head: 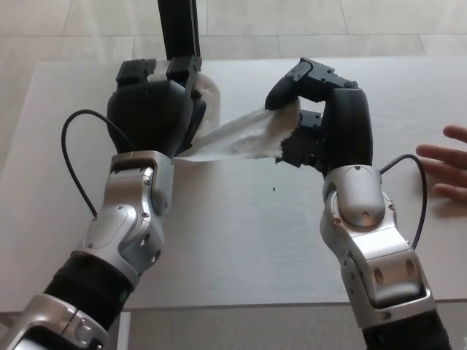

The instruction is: A toilet paper roll is kept in the middle of the desk infront of the robot. The robot places its left hand on the top of the toilet paper roll to hold it still and uses its right hand to tear off a piece of toilet paper from it and hands the paper to a person

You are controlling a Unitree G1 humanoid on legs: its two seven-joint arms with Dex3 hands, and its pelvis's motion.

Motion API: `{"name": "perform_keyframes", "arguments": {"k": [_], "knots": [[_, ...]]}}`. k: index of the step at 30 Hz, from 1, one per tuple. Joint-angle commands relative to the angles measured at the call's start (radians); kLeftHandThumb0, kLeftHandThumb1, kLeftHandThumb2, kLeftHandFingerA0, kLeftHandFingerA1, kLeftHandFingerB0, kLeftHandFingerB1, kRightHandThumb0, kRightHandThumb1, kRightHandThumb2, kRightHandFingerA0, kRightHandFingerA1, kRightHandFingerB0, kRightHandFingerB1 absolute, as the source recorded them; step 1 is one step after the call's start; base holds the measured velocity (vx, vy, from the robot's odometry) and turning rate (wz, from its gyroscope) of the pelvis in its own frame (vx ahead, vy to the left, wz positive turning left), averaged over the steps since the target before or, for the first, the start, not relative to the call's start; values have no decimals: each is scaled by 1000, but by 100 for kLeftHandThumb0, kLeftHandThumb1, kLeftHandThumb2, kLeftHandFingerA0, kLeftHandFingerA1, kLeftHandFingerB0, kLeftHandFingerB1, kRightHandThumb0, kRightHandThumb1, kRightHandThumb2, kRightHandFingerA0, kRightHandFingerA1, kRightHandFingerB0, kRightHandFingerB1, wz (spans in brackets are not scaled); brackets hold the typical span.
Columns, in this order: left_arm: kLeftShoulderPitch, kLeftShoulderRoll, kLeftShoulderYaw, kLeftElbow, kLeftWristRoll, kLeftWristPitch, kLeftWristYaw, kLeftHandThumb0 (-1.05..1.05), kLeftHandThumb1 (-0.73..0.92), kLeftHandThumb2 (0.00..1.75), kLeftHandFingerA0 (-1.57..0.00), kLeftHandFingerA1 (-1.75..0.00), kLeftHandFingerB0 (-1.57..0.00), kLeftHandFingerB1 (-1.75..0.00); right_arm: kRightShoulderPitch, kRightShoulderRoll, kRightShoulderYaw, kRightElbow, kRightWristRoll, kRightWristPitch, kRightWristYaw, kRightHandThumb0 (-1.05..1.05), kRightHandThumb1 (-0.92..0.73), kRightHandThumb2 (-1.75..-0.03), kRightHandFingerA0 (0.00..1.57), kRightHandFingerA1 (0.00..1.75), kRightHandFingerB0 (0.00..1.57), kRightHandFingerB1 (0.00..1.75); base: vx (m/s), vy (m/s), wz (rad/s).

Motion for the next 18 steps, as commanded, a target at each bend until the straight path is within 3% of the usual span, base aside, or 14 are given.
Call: {"name": "perform_keyframes", "arguments": {"k": [1,2,3,4,11,12,16,18], "knots": [[198,9,-26,83,-39,41,-46,-48,84,65,-10,-53,-21,-40,38,666,-139,-192,483,-29,-351,-23,-43,-154,116,175,87,175,0,0,0],[205,6,-20,80,-49,32,-43,-50,83,65,-8,-54,-20,-40,33,659,-128,-189,464,-26,-356,-34,-48,-140,140,160,112,144,0,0,0],[204,6,-31,84,-38,46,-54,-51,84,66,-7,-54,-19,-40,36,652,-119,-191,461,-23,-354,-35,-51,-141,143,164,112,146,0,0,0],[210,5,-26,86,-45,30,-38,-50,83,66,-8,-54,-20,-39,41,649,-111,-192,459,-25,-353,-22,-44,-153,116,175,87,175,0,0,0],[210,16,-57,91,-7,75,-74,-42,81,65,-8,-51,-18,-39,13,597,-108,-193,512,9,-338,-26,-55,-135,117,175,87,175,0,0,0],[217,18,-55,78,-10,86,-92,-41,77,63,-8,-51,-20,-40,-47,586,-136,-177,531,1,-351,-29,-68,-111,115,175,88,175,0,0,0],[233,23,-66,67,-4,98,-115,-43,79,64,-8,-52,-21,-41,-134,573,-157,-151,543,-25,-382,-26,-65,-119,111,175,84,175,0,0,0],[241,21,-60,63,-14,88,-110,-42,78,63,-9,-53,-22,-42,-183,566,-168,-137,552,-41,-398,-26,-66,-114,110,175,83,175,0,0,0]]}}
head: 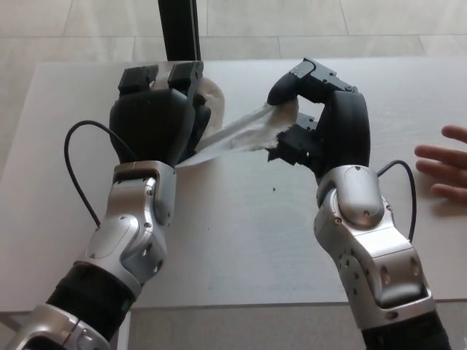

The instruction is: A toilet paper roll is kept in the middle of the desk infront of the robot. The robot places its left hand on the top of the toilet paper roll to hold it still and uses its right hand to tear off a piece of toilet paper from it and hands the paper to a person

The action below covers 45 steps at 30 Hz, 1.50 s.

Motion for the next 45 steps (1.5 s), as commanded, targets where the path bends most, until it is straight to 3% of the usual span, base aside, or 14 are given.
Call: {"name": "perform_keyframes", "arguments": {"k": [1,3,4,9,10,15,19,24,25,31,36,38,39,45], "knots": [[212,28,-51,95,-21,77,-114,-41,75,65,-11,-55,-24,-44,-245,565,-207,-92,405,-101,-362,-28,-70,-111,109,175,82,175,0,0,0],[215,30,-55,91,-17,80,-120,-41,78,70,-10,-56,-22,-46,-269,563,-215,-87,418,-107,-382,-25,-60,-130,110,175,81,175,0,0,0],[216,34,-63,87,-8,86,-130,-41,78,70,-10,-56,-21,-45,-329,559,-244,-76,464,-124,-413,-14,-73,-132,119,126,116,125,0,0,0],[228,37,-59,81,-16,68,-109,-42,79,65,-12,-57,-24,-45,-407,528,-264,-51,493,-138,-437,-15,-72,-132,119,127,118,126,0,0,0],[231,36,-62,77,-11,83,-117,-43,81,65,-12,-58,-22,-45,-438,519,-274,-38,513,-149,-437,-30,-58,-131,110,175,85,175,0,0,0],[238,42,-68,79,-9,80,-115,-42,80,68,-11,-59,-23,-45,-510,499,-295,-17,566,-167,-458,-33,-52,-138,111,175,87,175,0,0,0],[247,45,-81,75,1,83,-112,-41,80,70,-11,-61,-21,-49,-604,472,-331,13,617,-182,-511,-38,-79,-95,108,175,85,175,0,0,0],[254,41,-79,76,-10,80,-109,-41,78,71,-11,-61,-21,-50,-655,459,-346,22,665,-190,-522,-39,-84,-96,112,175,90,175,0,0,0],[254,40,-80,75,-11,84,-115,-40,77,72,-9,-61,-20,-49,-667,462,-347,24,669,-198,-527,-35,-69,-117,112,175,92,175,0,0,0],[259,39,-92,79,-2,95,-109,-44,81,68,-8,-64,-21,-48,-714,448,-362,41,699,-192,-568,-37,-71,-106,110,175,88,175,0,0,0],[272,44,-92,76,-10,86,-108,-35,60,107,-10,-60,-15,-55,-781,412,-387,57,716,-207,-594,-41,-84,-92,109,175,88,175,0,0,0],[278,44,-89,69,-15,86,-111,-36,73,80,-9,-62,-17,-51,-807,391,-395,62,723,-216,-578,-47,-90,-78,107,175,82,175,0,0,0],[282,45,-89,68,-15,84,-106,-38,63,100,-11,-60,-16,-55,-828,374,-402,66,720,-216,-586,-48,-92,-75,108,175,82,175,0,0,0],[290,46,-95,57,-13,96,-123,-34,70,86,-8,-61,-16,-50,-849,317,-422,40,717,-199,-605,-40,-83,-91,109,175,84,175,0,0,0]]}}
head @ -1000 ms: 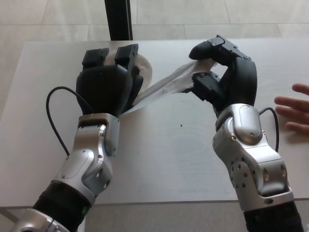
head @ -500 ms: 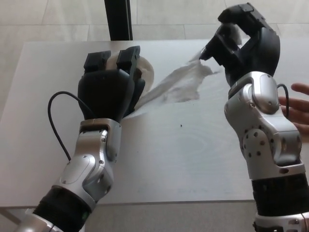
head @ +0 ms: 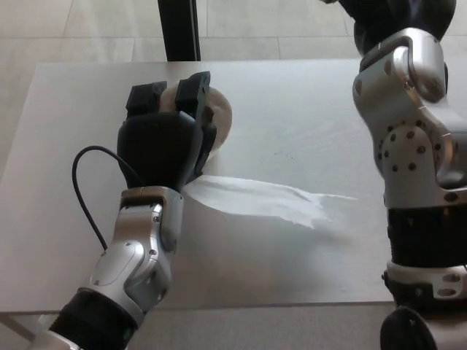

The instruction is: A toilet paper roll is kept in the middle of the desk infront of the robot. The robot places its left hand on the top of the toilet paper roll to hold it still and uses its right hand to tear off a piece of toilet paper from it and hands the paper to a person

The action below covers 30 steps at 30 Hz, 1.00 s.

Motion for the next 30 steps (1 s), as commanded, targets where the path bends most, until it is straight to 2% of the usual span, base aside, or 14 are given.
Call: {"name": "perform_keyframes", "arguments": {"k": [1,2,5,6,12,13,15,16,17,19,20,25,28,30], "knots": [[201,53,-56,116,-18,96,-187,-34,70,86,-8,-61,-16,-50,-398,356,-139,-35,263,-196,-291,-40,-83,-91,109,175,84,175,0,0,0],[202,54,-57,119,-18,91,-179,-38,61,101,-10,-60,-14,-54,-389,334,-148,-38,262,-185,-287,-36,-80,-98,108,175,85,175,0,0,0],[208,61,-52,111,-18,87,-174,-38,62,100,-10,-60,-15,-54,-364,304,-142,-57,222,-158,-285,-30,-74,-112,108,175,84,175,0,0,0],[207,64,-47,116,-19,77,-158,-37,61,102,-12,-61,-16,-55,-307,268,-112,-84,177,-124,-230,-27,-61,-131,108,175,79,175,0,0,0],[200,70,-45,105,-18,77,-168,-38,62,101,-12,-61,-16,-55,-168,163,-62,-164,187,-16,-82,-21,-46,-145,105,175,74,175,0,0,0],[196,81,-50,96,-10,78,-184,-39,64,101,-10,-61,-14,-55,-95,65,-30,-196,164,93,-37,-10,-68,-132,117,126,113,124,0,0,0],[196,83,-50,94,-9,79,-186,-39,64,101,-10,-61,-14,-55,-86,53,-24,-201,165,107,-34,-10,-68,-132,117,126,113,124,0,0,0],[192,88,-51,92,-4,84,-189,-36,73,81,-8,-64,-16,-53,-24,-43,15,-222,136,164,57,-22,-40,-156,103,175,75,175,0,0,0],[193,90,-49,87,-5,88,-193,-39,64,101,-9,-61,-14,-55,11,-95,33,-232,110,194,85,-11,-66,-131,115,125,108,121,0,0,0],[193,92,-50,87,-5,89,-191,-38,64,102,-9,-61,-14,-56,46,-160,55,-250,92,238,113,-12,-64,-130,116,125,109,122,0,0,0],[202,97,-48,69,-7,88,-193,-36,74,80,-8,-64,-16,-53,105,-249,84,-256,39,246,169,-23,-27,-153,105,175,82,166,0,0,0],[194,109,-40,60,-10,82,-194,-36,73,78,-8,-66,-17,-54,247,-516,184,-223,-116,179,356,-19,-36,-145,101,175,83,157,0,0,0],[189,111,-34,61,-13,84,-195,-36,72,77,-8,-66,-17,-54,308,-630,250,-191,-230,33,443,-23,-32,-148,100,175,81,158,0,0,0],[187,111,-34,61,-14,83,-196,-37,72,77,-7,-64,-18,-53,353,-744,306,-168,-346,-25,458,-24,-40,-128,92,168,85,149,0,0,0]]}}
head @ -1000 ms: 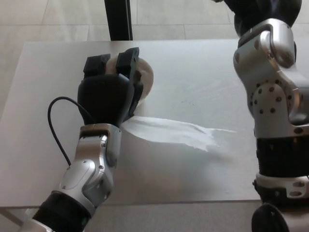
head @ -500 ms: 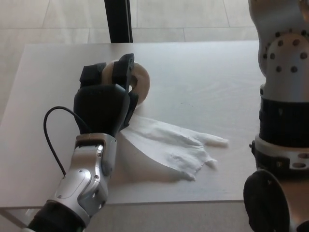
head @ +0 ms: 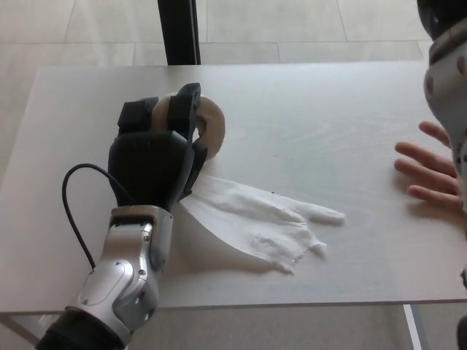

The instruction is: A toilet paper roll is kept in the middle of the desk infront of the robot. The robot places its left hand on the top of the toilet paper roll to hold it still and uses its right hand to tear off a piece of toilet paper from it and hands the paper to a person

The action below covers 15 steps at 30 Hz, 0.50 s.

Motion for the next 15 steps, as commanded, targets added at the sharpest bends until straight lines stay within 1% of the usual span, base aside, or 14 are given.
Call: {"name": "perform_keyframes", "arguments": {"k": [1,2,3,4,5,6,7,8,9,10,11,12,13,15], "knots": [[120,65,-15,99,-33,84,-204,-37,72,80,-7,-65,-17,-54,245,-460,224,58,-451,-171,381,-23,-42,-124,91,164,87,144,0,0,0],[121,68,-16,96,-32,81,-204,-38,72,79,-8,-65,-17,-54,256,-495,238,79,-487,-231,399,-18,-43,-126,89,167,82,148,0,0,0],[125,75,-13,89,-31,81,-205,-38,72,79,-8,-65,-17,-54,255,-507,251,92,-499,-257,404,-18,-43,-126,89,167,82,148,0,0,0],[125,74,-15,87,-30,83,-208,-38,73,78,-7,-65,-17,-54,260,-539,262,86,-512,-240,407,-22,-52,-114,86,171,78,150,0,0,0],[124,71,-18,83,-28,89,-212,-37,74,78,-8,-64,-16,-54,269,-606,287,96,-570,-245,407,-12,-56,-112,97,175,71,155,0,0,0],[122,70,-22,79,-24,98,-225,-38,75,77,-6,-63,-15,-53,276,-653,300,101,-606,-256,409,-14,-53,-111,84,175,71,161,0,0,0],[133,80,-18,64,-23,103,-230,-37,75,77,-6,-63,-15,-53,272,-678,329,114,-648,-265,397,-13,-54,-108,85,175,71,161,0,0,0],[138,83,-15,60,-24,104,-228,-40,63,99,-9,-60,-13,-55,271,-697,342,124,-665,-275,395,-14,-58,-106,85,175,70,159,0,0,0],[143,86,-11,58,-26,103,-224,-38,63,99,-10,-60,-14,-55,273,-732,356,135,-688,-285,404,-15,-62,-98,88,172,80,138,0,0,0],[153,96,-4,48,-28,100,-221,-37,61,100,-10,-60,-14,-55,270,-769,383,142,-722,-280,410,-17,-60,-99,87,173,78,142,0,0,0],[157,102,1,43,-29,97,-217,-37,61,100,-10,-60,-15,-55,271,-790,399,147,-746,-286,405,-21,-51,-105,118,136,91,118,0,0,0],[159,105,2,41,-29,95,-215,-37,61,100,-10,-60,-15,-55,273,-805,410,155,-767,-304,396,-21,-51,-105,118,136,91,118,0,0,0],[160,110,5,37,-33,92,-219,-33,67,84,-7,-63,-16,-52,276,-823,423,148,-768,-284,410,-20,-62,-81,90,159,85,83,0,0,0],[162,117,9,30,-39,88,-224,-33,67,84,-7,-63,-16,-52,282,-852,443,136,-768,-254,431,-20,-62,-81,90,159,85,83,0,0,0]]}}
